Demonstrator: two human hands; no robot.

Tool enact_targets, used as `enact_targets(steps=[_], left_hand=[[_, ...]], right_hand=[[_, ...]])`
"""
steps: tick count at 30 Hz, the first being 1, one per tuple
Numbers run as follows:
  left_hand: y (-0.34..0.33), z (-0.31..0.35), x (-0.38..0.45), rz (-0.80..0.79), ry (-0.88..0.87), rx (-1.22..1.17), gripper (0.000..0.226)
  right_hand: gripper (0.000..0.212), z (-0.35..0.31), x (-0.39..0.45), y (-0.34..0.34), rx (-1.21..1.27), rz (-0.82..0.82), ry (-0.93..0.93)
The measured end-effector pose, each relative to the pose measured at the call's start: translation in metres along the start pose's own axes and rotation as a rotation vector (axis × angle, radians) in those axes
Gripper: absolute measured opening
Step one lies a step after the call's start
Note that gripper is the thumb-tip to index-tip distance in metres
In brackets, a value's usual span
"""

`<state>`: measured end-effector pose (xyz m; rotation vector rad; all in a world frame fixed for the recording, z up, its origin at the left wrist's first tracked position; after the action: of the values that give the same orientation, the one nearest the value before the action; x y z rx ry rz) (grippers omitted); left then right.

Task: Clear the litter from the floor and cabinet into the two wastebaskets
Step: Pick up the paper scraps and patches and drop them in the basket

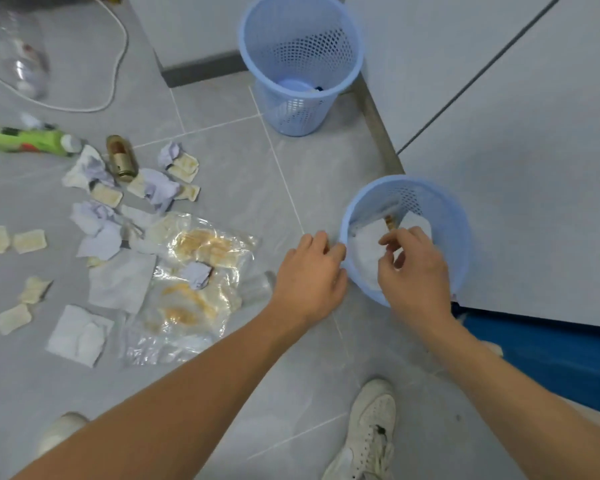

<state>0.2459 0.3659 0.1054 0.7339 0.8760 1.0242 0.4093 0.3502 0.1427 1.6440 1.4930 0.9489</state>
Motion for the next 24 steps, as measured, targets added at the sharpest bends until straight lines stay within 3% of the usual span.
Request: enact_targets(steps=[3, 6, 13, 18, 24], left_hand=[[0.019, -0.091, -0.036, -0.011, 0.122, 0.0, 0.021], [0.034, -0.184, -0.07, -0.01, 0.267, 0.008, 0.02], [0.031, -0.371, -0.131, 0.022, 0.606, -0.019, 0.017], [0.005, -0.443, -0.152, 0.048, 0.711, -0.077, 0.027], [0.007, -0.483, -0.106, 0.228, 0.633, -0.078, 0.046]], right_hand=[[0.018, -0.079, -0.005, -0.049, 0.094, -0.053, 0.157], [0.022, -0.135, -0.009, -0.118, 0.194, -0.149, 0.17], [0.03, -0.192, -0.015, -0.288, 0.1, -0.503, 0.262], [0.043, -0.201, -0.021, -0.367, -0.063, -0.587, 0.324], [0.028, -0.19, -0.017, -0.407, -0.139, -0.522, 0.35]])
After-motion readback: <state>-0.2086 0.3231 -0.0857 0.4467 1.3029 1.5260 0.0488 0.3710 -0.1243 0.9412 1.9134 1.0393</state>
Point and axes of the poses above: each hand's wrist, its own x-axis towards the middle knuckle, its own y-axis out of the back of the hand, z = x × y, the point moved 6 cm from there along x, towards the middle knuckle, and after that the axes turned 13 degrees about y, right-handed, at the moved point
